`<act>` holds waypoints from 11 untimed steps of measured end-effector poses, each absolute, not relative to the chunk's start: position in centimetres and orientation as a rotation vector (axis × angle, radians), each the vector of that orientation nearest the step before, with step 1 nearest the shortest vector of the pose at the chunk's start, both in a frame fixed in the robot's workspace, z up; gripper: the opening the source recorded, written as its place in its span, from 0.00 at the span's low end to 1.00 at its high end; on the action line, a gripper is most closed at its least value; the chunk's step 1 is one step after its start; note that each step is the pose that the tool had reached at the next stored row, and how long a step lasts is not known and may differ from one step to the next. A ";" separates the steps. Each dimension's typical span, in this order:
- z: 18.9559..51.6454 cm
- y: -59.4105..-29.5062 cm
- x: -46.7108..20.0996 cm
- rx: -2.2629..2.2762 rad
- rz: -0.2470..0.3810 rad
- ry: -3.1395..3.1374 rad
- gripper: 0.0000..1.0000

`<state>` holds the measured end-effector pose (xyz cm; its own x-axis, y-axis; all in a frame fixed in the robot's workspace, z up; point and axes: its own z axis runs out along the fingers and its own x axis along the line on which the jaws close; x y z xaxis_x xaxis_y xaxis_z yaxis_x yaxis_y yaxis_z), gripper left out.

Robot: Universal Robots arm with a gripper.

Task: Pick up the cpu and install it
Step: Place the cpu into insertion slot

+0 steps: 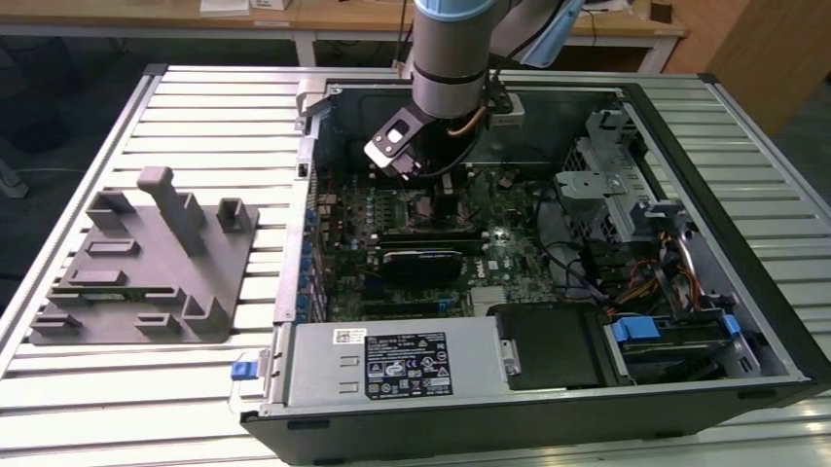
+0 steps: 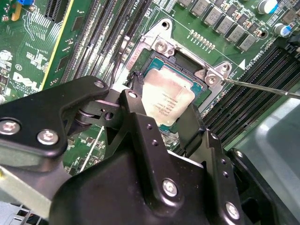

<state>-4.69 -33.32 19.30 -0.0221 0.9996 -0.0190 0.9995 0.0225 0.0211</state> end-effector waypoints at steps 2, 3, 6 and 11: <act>19.3 -33.3 -4.7 2.177 0.005 2.226 0.54; 19.3 -33.3 -4.7 2.177 0.005 2.226 0.54; 19.3 -33.3 -4.7 2.177 0.003 2.226 0.60; 19.7 -33.3 -4.7 2.177 0.003 2.226 0.60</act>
